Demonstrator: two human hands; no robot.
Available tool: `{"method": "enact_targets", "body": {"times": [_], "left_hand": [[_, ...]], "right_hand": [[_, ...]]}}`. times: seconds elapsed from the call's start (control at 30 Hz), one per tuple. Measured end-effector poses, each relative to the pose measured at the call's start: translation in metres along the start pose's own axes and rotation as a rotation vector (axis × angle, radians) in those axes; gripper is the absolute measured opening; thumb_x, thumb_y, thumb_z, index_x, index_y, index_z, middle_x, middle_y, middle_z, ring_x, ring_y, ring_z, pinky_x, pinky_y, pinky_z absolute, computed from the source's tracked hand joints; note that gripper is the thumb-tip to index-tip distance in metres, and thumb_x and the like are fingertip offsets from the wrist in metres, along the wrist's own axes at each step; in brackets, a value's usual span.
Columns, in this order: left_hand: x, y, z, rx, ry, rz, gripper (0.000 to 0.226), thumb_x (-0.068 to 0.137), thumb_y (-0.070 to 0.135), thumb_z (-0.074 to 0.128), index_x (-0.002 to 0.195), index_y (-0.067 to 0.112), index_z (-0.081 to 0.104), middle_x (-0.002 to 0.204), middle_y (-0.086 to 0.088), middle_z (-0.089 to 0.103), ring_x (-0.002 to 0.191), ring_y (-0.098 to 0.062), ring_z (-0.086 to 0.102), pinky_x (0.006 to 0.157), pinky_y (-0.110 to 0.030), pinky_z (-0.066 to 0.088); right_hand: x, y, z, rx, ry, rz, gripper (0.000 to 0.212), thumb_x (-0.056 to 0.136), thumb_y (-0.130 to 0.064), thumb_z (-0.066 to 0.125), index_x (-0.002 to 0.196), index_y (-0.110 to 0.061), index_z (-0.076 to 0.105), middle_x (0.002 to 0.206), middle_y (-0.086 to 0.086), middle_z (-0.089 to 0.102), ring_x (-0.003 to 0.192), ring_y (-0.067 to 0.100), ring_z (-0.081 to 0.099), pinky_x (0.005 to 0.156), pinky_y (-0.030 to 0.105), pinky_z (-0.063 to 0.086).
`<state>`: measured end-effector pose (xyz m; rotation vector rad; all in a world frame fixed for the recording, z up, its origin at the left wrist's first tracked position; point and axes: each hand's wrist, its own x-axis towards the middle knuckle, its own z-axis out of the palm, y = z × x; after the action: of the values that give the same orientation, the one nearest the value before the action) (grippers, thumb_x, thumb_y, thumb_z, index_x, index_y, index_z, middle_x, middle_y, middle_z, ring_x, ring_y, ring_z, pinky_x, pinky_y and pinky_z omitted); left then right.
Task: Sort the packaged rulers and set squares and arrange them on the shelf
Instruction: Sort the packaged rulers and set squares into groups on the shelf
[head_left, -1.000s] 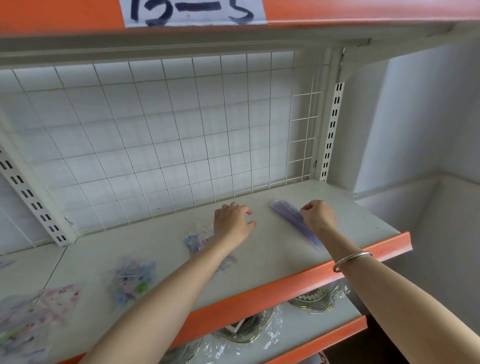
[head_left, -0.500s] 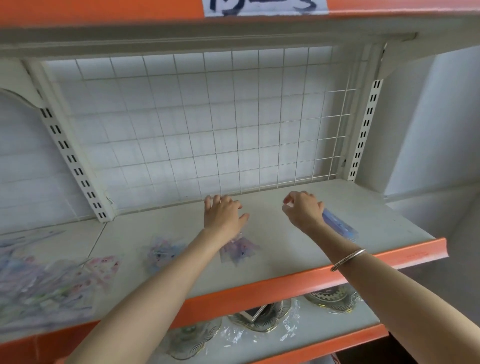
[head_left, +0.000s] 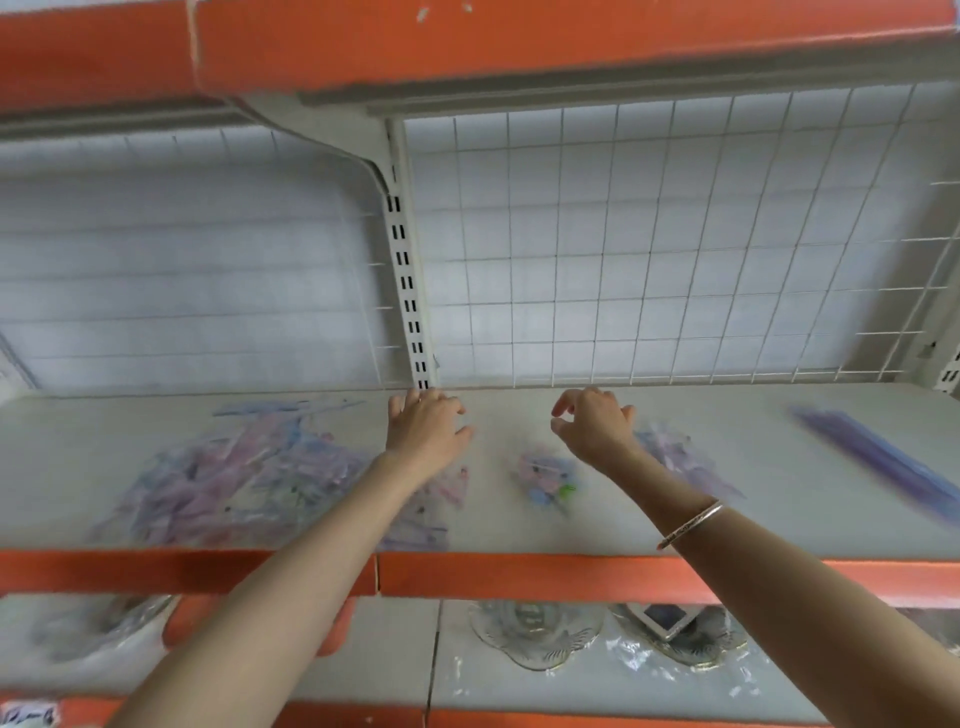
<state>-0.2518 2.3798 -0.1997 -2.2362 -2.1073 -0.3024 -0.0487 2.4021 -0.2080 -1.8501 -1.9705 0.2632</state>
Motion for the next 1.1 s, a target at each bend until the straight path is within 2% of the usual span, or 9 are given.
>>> {"method": "enact_targets", "body": {"times": [0.17, 0.27, 0.37, 0.53, 0.7, 0.83, 0.93, 1.1], "left_hand": [[-0.013, -0.067, -0.009, 0.031, -0.144, 0.029, 0.049, 0.089, 0.056, 0.051, 0.133, 0.034, 0.049, 0.143, 0.002, 0.043, 0.132, -0.023, 0.034, 0.107, -0.038, 0.022], [-0.019, -0.097, -0.010, 0.039, -0.298, 0.058, 0.071, 0.079, 0.072, 0.051, 0.138, 0.035, 0.043, 0.148, 0.002, 0.038, 0.136, -0.023, 0.028, 0.107, -0.043, 0.021], [-0.023, -0.116, -0.007, -0.018, -0.434, 0.088, 0.084, 0.069, 0.076, 0.059, 0.141, 0.036, 0.039, 0.151, 0.003, 0.034, 0.138, -0.023, 0.026, 0.110, -0.049, 0.017], [-0.021, -0.130, -0.002, -0.096, -0.439, 0.150, 0.082, 0.069, 0.065, 0.069, 0.139, 0.034, 0.039, 0.148, 0.003, 0.036, 0.134, -0.022, 0.035, 0.110, -0.049, 0.020], [-0.014, -0.129, -0.003, 0.013, -0.482, 0.187, 0.095, 0.070, 0.068, 0.066, 0.149, 0.034, 0.025, 0.152, 0.000, 0.024, 0.139, -0.025, 0.023, 0.110, -0.049, 0.021], [-0.007, -0.126, -0.004, 0.009, -0.552, 0.182, 0.095, 0.071, 0.063, 0.070, 0.149, 0.036, 0.023, 0.155, 0.001, 0.018, 0.142, -0.028, 0.012, 0.112, -0.053, 0.019], [-0.002, -0.122, -0.007, -0.049, -0.568, 0.167, 0.084, 0.070, 0.054, 0.076, 0.140, 0.035, 0.036, 0.149, -0.001, 0.028, 0.138, -0.027, 0.017, 0.107, -0.050, 0.026], [0.005, -0.120, -0.006, -0.158, -0.568, 0.149, 0.066, 0.067, 0.039, 0.083, 0.121, 0.024, 0.047, 0.132, -0.001, 0.045, 0.116, -0.019, 0.042, 0.093, -0.035, 0.041]], "right_hand": [[-0.007, -0.060, 0.028, 0.046, -0.111, -0.122, 0.027, 0.089, -0.039, 0.058, 0.111, -0.024, 0.063, 0.122, 0.002, 0.057, 0.120, 0.022, 0.043, 0.100, 0.041, 0.026], [-0.011, -0.089, 0.038, -0.015, -0.255, -0.181, 0.042, 0.083, -0.049, 0.064, 0.120, -0.027, 0.059, 0.125, -0.003, 0.057, 0.124, 0.022, 0.039, 0.099, 0.043, 0.026], [-0.013, -0.107, 0.048, -0.100, -0.392, -0.184, 0.058, 0.076, -0.052, 0.070, 0.127, -0.029, 0.054, 0.129, -0.006, 0.055, 0.127, 0.023, 0.033, 0.099, 0.043, 0.024], [-0.014, -0.120, 0.056, -0.153, -0.419, -0.092, 0.059, 0.070, -0.047, 0.077, 0.122, -0.026, 0.058, 0.127, -0.005, 0.055, 0.125, 0.024, 0.035, 0.106, 0.049, 0.024], [-0.012, -0.130, 0.054, -0.171, -0.433, -0.027, 0.058, 0.067, -0.042, 0.081, 0.118, -0.023, 0.061, 0.127, -0.003, 0.056, 0.125, 0.026, 0.039, 0.103, 0.046, 0.029], [-0.008, -0.130, 0.053, -0.091, -0.493, -0.002, 0.060, 0.066, -0.034, 0.084, 0.117, -0.007, 0.065, 0.122, 0.010, 0.062, 0.114, 0.026, 0.056, 0.097, 0.034, 0.044], [-0.008, -0.128, 0.052, -0.014, -0.526, 0.022, 0.065, 0.065, -0.028, 0.085, 0.116, 0.006, 0.062, 0.123, 0.021, 0.060, 0.116, 0.034, 0.056, 0.099, 0.040, 0.046], [-0.007, -0.128, 0.049, 0.075, -0.568, 0.005, 0.053, 0.070, -0.023, 0.082, 0.115, -0.002, 0.066, 0.119, 0.008, 0.065, 0.099, 0.018, 0.058, 0.085, 0.025, 0.046]]}}
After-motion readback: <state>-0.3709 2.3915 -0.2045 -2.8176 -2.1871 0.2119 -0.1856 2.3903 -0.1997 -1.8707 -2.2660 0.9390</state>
